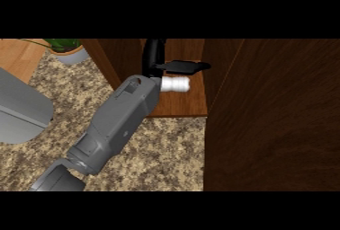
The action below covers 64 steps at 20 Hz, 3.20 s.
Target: Pick up the bottled water, place it into the cabinet and close the cabinet
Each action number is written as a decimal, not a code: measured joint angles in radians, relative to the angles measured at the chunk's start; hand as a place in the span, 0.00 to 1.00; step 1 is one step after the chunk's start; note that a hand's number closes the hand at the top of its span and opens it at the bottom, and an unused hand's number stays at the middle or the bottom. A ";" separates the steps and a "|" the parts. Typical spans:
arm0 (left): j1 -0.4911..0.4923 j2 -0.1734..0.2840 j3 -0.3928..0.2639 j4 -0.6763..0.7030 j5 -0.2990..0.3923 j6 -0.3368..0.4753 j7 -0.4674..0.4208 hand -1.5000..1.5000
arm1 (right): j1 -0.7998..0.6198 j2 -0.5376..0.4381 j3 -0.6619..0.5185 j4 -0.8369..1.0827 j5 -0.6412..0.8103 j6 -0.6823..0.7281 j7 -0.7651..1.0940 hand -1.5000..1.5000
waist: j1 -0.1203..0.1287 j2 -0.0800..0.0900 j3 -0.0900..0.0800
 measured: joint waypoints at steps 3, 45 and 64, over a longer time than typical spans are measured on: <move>0.059 0.000 -0.036 -0.090 0.009 -0.004 0.031 0.00 | -0.005 0.018 0.021 0.003 0.003 0.001 0.003 0.00 | 0.010 -0.004 0.000; 1.174 0.381 -0.320 -1.418 -0.057 0.058 0.146 0.00 | -0.100 -0.073 0.605 -0.046 0.169 0.040 0.286 1.00 | 0.034 -0.008 -0.004; 1.399 0.521 -0.176 -1.538 0.045 -0.076 0.072 0.00 | -0.457 0.030 0.858 -0.079 0.395 -0.090 0.639 1.00 | 0.051 -0.016 -0.007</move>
